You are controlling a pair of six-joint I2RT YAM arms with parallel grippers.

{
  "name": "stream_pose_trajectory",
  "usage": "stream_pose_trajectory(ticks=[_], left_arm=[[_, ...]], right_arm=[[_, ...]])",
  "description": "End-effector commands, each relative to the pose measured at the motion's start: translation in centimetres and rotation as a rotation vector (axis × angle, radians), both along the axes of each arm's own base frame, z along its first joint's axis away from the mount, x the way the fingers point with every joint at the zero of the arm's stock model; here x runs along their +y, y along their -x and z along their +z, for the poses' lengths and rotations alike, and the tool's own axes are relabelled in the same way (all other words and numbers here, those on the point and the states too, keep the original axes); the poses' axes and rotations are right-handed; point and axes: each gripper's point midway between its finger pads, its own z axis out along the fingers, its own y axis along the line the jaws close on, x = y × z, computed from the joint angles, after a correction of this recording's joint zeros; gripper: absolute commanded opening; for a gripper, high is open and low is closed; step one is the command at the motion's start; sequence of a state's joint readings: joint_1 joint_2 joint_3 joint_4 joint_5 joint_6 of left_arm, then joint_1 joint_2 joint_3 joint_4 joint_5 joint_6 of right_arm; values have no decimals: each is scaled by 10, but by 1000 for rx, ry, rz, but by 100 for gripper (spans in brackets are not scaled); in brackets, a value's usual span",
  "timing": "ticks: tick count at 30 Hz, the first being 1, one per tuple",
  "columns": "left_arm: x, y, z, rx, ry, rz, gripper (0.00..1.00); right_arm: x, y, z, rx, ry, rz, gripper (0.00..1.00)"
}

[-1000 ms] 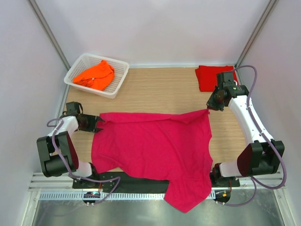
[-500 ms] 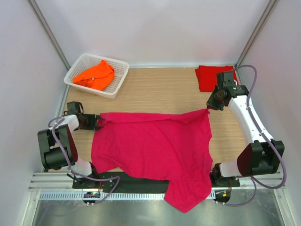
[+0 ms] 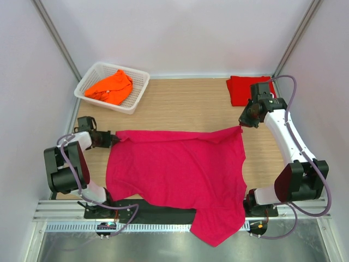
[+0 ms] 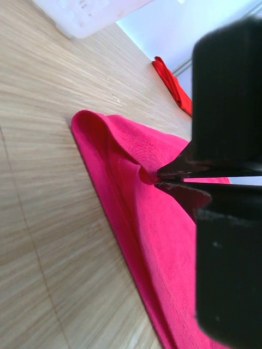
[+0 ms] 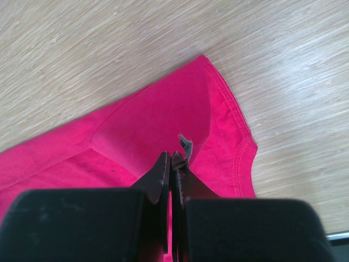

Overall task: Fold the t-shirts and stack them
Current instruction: Flatten the tshirt out

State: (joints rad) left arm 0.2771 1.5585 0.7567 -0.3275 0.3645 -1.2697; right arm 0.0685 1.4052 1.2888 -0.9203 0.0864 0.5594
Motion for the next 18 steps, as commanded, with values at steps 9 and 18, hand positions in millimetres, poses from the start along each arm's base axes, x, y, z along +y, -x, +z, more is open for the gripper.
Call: stream_pose_trajectory(ticks=[9, 18], left_arm=[[17, -24, 63, -147, -145, -113, 0], [44, -64, 165, -340, -385, -224, 0]], right_arm=[[-5, -46, 59, -176, -17, -75, 1], [-40, -87, 160, -454, 18, -235, 1]])
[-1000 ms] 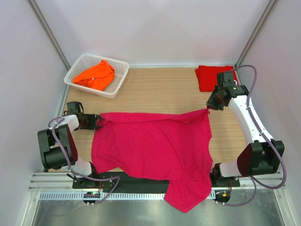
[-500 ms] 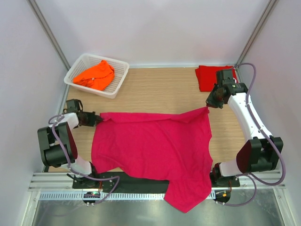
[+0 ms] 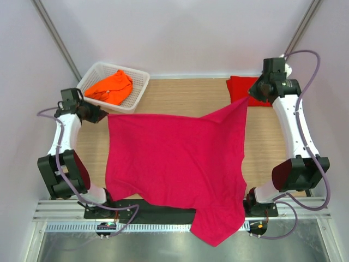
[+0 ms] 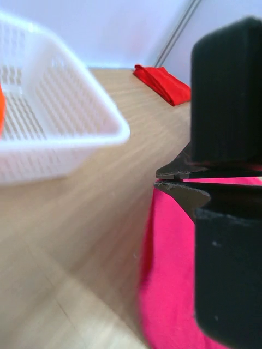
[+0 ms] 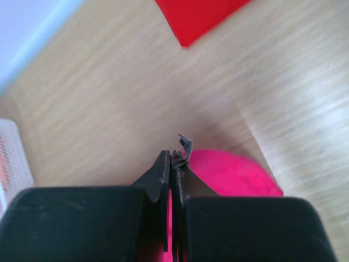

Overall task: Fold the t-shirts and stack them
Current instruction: Flatten the tshirt out

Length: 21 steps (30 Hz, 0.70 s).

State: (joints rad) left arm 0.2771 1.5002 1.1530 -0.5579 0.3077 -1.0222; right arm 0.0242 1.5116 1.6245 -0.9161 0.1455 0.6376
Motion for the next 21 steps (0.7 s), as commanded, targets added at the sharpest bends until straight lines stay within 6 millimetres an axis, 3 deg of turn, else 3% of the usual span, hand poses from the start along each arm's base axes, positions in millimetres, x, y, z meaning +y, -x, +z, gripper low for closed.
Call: stream_pose_trajectory(ticks=[1, 4, 8, 11, 15, 21], left_arm=[[16, -9, 53, -113, -150, -63, 0], [19, -17, 85, -185, -212, -106, 0], [20, -15, 118, -255, -282, -153, 0], [12, -7, 152, -341, -296, -169, 0], [6, 13, 206, -458, -328, -144, 0], [-5, 41, 284, -591, -364, -82, 0]], right_arm=[[-37, -19, 84, -241, 56, -155, 1], [-53, -22, 134, -384, 52, -215, 1], [-52, -9, 199, -555, 37, -218, 1], [-46, 4, 225, -618, 16, -195, 1], [-44, 42, 277, -758, 26, -178, 1], [-38, 95, 329, -903, 43, -145, 1]])
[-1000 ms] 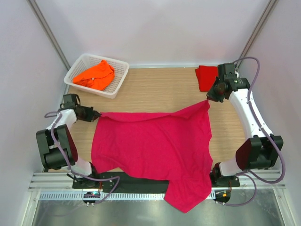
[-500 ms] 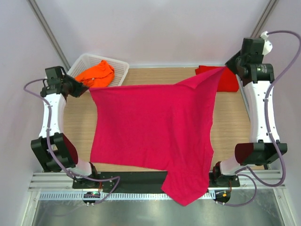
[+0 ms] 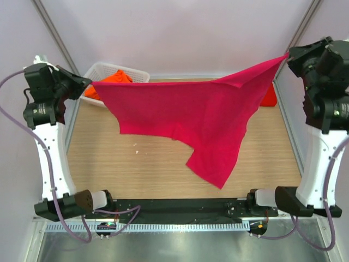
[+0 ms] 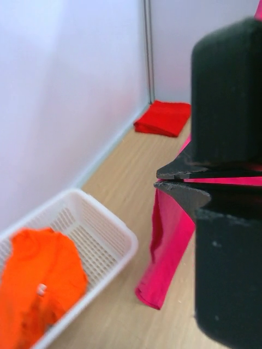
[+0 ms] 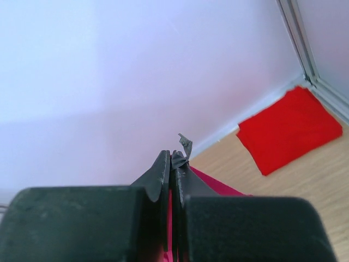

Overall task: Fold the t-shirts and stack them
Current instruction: Flatten the tshirt out

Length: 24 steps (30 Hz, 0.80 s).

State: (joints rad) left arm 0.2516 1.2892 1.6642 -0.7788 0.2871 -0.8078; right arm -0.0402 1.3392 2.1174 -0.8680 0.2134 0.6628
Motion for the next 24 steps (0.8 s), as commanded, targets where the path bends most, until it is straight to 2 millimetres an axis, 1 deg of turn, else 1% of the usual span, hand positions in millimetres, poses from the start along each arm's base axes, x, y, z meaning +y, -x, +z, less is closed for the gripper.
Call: stream_pose_trajectory(ticks=[1, 2, 3, 4, 5, 6, 7, 8, 9, 10, 11, 12, 13, 14, 16, 17, 18, 19, 20, 21, 23, 24], left_arm=[[0, 25, 54, -115, -27, 49, 0], [0, 34, 80, -172, -45, 60, 0], [0, 41, 91, -195, -58, 70, 0], [2, 48, 99, -201, -72, 92, 0], [1, 63, 128, -276, -95, 104, 0], [0, 69, 138, -297, -97, 114, 0], [-2, 81, 154, -342, -103, 117, 0], [-4, 90, 168, -385, -108, 120, 0], [-9, 106, 192, -457, -115, 120, 0], [-13, 123, 208, -513, -127, 122, 0], [-15, 134, 218, -549, -137, 121, 0], [-18, 147, 230, -593, -148, 124, 0], [-22, 165, 243, -645, -167, 126, 0], [-26, 185, 253, -692, -179, 132, 0], [-28, 212, 268, -759, -206, 153, 0], [-29, 225, 272, -783, -216, 166, 0], [-29, 233, 277, -803, -220, 173, 0], [-28, 246, 285, -840, -230, 191, 0], [-28, 251, 289, -854, -228, 197, 0], [-27, 255, 291, -866, -226, 206, 0], [-25, 257, 293, -875, -219, 207, 0], [-20, 255, 293, -869, -215, 235, 0]], right_arm=[[-3, 56, 68, -212, 38, -21, 1], [-2, 66, 76, -236, 40, -17, 1], [1, 73, 81, -253, 44, -4, 1], [3, 88, 92, -289, 49, 1, 1], [6, 94, 96, -304, 57, 16, 1], [7, 101, 102, -325, 64, 19, 1], [12, 108, 108, -348, 74, 42, 1], [14, 123, 122, -405, 84, 50, 1], [17, 132, 129, -434, 95, 63, 1], [18, 143, 139, -479, 99, 68, 1], [19, 160, 147, -520, 104, 68, 1], [19, 170, 153, -549, 109, 69, 1], [19, 180, 157, -571, 117, 66, 1], [18, 198, 165, -616, 123, 60, 1], [22, 214, 176, -669, 111, 84, 1], [22, 228, 183, -708, 109, 85, 1], [22, 236, 188, -731, 106, 87, 1], [22, 245, 194, -760, 105, 85, 1], [22, 256, 201, -793, 100, 87, 1], [21, 259, 205, -809, 94, 85, 1], [22, 269, 215, -857, 75, 91, 1], [21, 270, 217, -866, 71, 89, 1]])
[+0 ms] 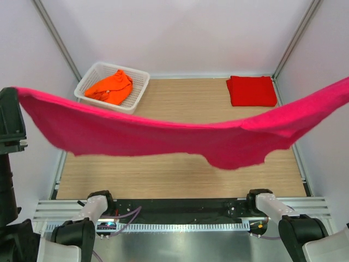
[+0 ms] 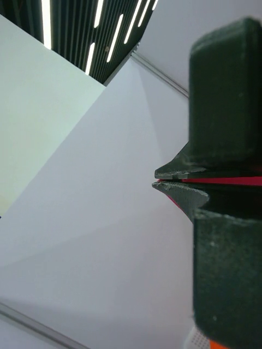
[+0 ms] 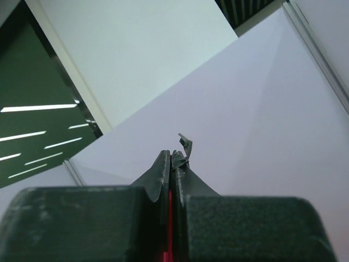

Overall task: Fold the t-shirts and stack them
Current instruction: Flatten the tshirt out

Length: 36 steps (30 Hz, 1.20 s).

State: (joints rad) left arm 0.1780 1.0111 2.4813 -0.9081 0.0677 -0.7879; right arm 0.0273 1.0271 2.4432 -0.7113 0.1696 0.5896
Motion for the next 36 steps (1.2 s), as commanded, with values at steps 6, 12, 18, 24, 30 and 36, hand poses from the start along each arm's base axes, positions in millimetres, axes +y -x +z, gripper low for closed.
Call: stream_pose_trajectory(ticks=[6, 12, 18, 24, 30, 36], left_arm=[[27, -89, -45, 216, 67, 55, 0], [35, -173, -157, 537, 106, 40, 0], [45, -220, -279, 793, 117, 63, 0], [55, -254, -403, 1029, 112, 90, 0], [43, -289, -519, 1269, 134, -19, 0], [51, -337, -532, 1278, 105, -20, 0]], right_arm=[[1, -60, 1, 22, -84, 41, 1], [6, -156, -81, 255, -142, 68, 1], [15, -249, -203, 530, -150, 86, 1], [13, -309, -321, 763, -122, 37, 1], [19, -358, -443, 1008, -96, 42, 1], [21, -394, -505, 1137, -45, 23, 1]])
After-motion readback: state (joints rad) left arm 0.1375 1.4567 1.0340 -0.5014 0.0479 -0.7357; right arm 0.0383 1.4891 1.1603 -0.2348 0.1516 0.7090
